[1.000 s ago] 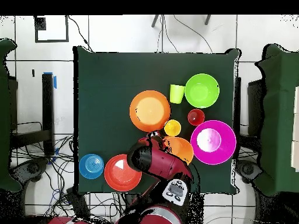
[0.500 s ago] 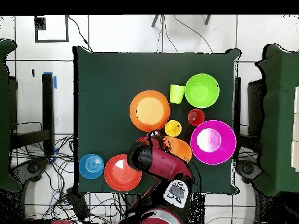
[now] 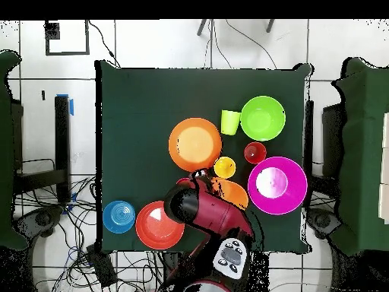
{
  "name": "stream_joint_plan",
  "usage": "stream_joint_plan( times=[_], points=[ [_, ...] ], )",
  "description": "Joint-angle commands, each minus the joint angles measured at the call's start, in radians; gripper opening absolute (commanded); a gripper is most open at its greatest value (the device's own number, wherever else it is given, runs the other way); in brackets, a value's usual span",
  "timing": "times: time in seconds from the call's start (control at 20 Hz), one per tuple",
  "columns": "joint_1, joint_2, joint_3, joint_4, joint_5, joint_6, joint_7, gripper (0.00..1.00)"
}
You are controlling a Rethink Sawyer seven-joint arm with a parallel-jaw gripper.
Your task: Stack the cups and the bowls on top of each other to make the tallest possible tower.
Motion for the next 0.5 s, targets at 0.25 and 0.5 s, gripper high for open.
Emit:
stream_joint_plan(
  times=[0.25,0.5],
  points=[
    [0.015,-0.194,0.048,0.097,-0.078,0.233,0.001,0.0],
    [0.022,-0.282,0.031,0.114,-0.104,0.337,-0.021,0.0]
  ],
)
